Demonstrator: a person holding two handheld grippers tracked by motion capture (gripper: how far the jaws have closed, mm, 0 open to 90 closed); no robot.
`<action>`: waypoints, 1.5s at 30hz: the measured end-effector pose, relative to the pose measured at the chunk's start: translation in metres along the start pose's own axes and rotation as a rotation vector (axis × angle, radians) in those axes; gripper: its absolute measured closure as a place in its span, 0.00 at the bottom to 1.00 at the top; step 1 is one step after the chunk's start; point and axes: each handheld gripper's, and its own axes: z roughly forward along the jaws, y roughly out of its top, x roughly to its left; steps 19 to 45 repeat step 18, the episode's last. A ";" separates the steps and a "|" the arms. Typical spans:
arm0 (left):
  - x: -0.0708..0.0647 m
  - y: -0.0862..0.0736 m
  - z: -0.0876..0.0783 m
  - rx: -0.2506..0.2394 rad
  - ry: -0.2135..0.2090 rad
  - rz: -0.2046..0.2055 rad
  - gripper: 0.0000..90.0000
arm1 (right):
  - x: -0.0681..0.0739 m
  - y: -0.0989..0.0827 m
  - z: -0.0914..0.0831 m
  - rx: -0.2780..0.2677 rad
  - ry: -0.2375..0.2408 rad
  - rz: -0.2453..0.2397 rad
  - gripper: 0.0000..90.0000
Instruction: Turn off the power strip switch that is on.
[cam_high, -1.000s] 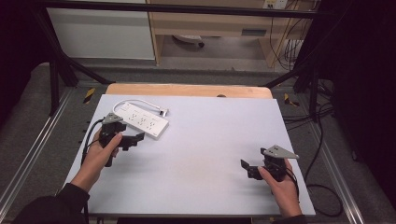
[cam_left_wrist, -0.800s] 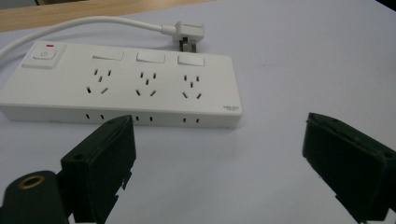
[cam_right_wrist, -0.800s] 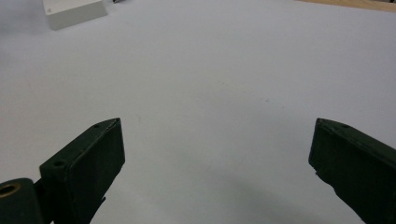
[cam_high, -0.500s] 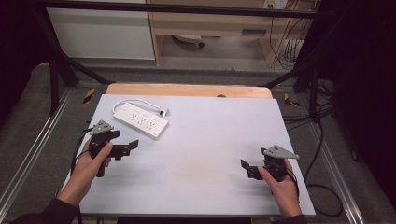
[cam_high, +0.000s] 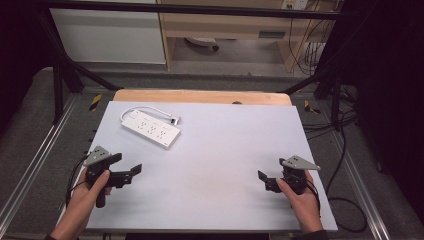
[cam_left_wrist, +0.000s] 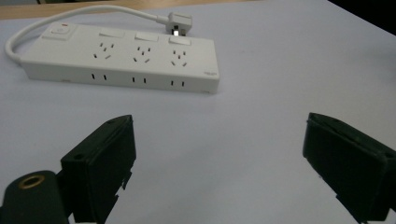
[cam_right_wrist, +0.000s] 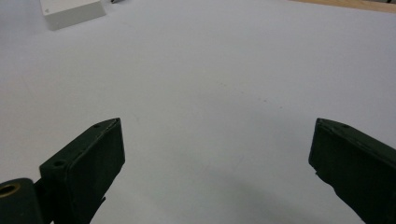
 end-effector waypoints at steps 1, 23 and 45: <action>-0.001 -0.004 -0.001 -0.006 0.009 -0.002 0.11 | 0.000 0.000 0.000 0.000 -0.001 0.000 0.04; -0.012 -0.043 -0.009 0.018 -0.007 0.001 0.10 | -0.003 -0.005 0.011 0.073 -0.037 -0.004 0.04; -0.012 -0.043 -0.009 0.018 -0.007 0.001 0.10 | -0.003 -0.005 0.011 0.073 -0.037 -0.004 0.04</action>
